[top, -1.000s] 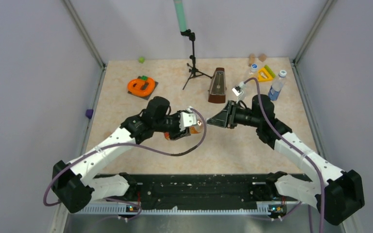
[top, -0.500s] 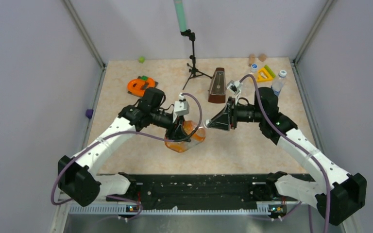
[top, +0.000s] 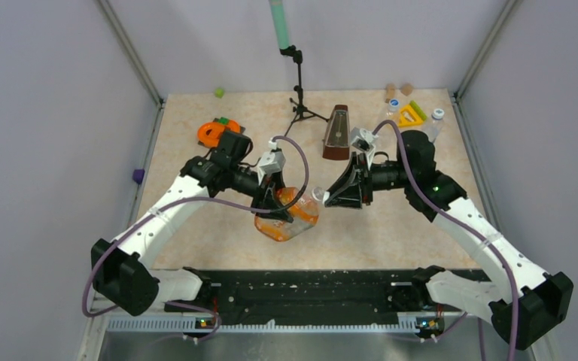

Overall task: Unscrew the bottle caps
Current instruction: Place the bottle cap at the center of the board.

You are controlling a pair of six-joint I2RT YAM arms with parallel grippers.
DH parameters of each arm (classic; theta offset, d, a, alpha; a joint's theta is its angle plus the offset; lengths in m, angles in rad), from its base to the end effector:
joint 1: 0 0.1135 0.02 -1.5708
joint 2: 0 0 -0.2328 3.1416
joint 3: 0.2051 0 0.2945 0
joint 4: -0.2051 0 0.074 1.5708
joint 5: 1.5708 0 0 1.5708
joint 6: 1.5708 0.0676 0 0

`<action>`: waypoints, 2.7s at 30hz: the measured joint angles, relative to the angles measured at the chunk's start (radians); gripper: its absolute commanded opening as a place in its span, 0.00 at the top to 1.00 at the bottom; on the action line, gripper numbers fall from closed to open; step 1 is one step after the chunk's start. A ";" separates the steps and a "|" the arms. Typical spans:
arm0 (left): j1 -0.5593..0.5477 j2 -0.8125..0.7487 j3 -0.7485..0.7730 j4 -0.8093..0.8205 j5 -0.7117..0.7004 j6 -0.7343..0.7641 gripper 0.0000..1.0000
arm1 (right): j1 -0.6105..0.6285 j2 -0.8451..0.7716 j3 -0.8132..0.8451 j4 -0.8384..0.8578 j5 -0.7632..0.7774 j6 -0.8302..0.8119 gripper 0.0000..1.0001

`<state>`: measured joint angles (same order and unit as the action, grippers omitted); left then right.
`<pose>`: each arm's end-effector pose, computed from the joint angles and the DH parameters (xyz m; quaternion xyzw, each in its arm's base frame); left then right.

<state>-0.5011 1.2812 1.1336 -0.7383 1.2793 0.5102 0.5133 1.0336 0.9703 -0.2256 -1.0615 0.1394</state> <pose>0.2378 -0.2041 0.2812 0.5414 0.5641 -0.5610 0.2720 0.2280 0.1962 0.3247 -0.4259 0.6230 0.5496 0.3584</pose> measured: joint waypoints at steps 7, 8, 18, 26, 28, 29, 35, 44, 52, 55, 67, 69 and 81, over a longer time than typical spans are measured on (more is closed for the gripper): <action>0.002 -0.016 0.011 0.013 -0.077 -0.008 1.00 | 0.001 0.002 -0.002 0.000 -0.004 0.018 0.98; 0.002 -0.031 0.005 0.048 -0.129 -0.032 1.00 | 0.001 0.001 -0.003 0.003 -0.004 0.024 0.98; 0.002 -0.307 -0.266 0.450 -0.495 -0.214 1.00 | 0.008 -0.019 -0.030 0.048 0.047 0.084 0.98; 0.002 -0.453 -0.343 0.602 -0.734 -0.254 1.00 | 0.008 -0.017 -0.041 0.061 0.108 0.118 0.98; 0.002 -0.487 -0.362 0.626 -0.788 -0.259 1.00 | 0.008 -0.013 -0.041 0.063 0.122 0.126 0.98; 0.002 -0.502 -0.372 0.636 -0.813 -0.262 1.00 | 0.008 -0.001 -0.041 0.064 0.142 0.134 0.98; 0.002 -0.619 -0.439 0.692 -0.998 -0.282 1.00 | 0.014 0.104 -0.031 0.044 0.249 0.161 0.96; 0.002 -0.741 -0.519 0.769 -1.215 -0.304 1.00 | 0.098 0.433 0.143 -0.082 0.571 0.220 0.94; 0.002 -0.777 -0.521 0.781 -1.339 -0.318 1.00 | 0.238 0.862 0.534 -0.243 0.864 0.248 0.93; 0.002 -0.795 -0.521 0.781 -1.371 -0.321 1.00 | 0.263 0.991 0.663 -0.290 0.929 0.257 0.92; 0.002 -0.801 -0.532 0.776 -1.419 -0.326 1.00 | 0.288 1.332 1.032 -0.436 1.030 0.294 0.85; 0.002 -0.801 -0.534 0.774 -1.420 -0.326 1.00 | 0.294 1.350 1.062 -0.444 1.035 0.305 0.82; 0.002 -0.797 -0.534 0.773 -1.426 -0.327 1.00 | 0.300 1.367 1.087 -0.447 1.038 0.325 0.51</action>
<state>-0.4992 0.4843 0.5999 0.0349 -0.1463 0.1837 0.8131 2.4004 2.0575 -0.6731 -0.0231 0.4644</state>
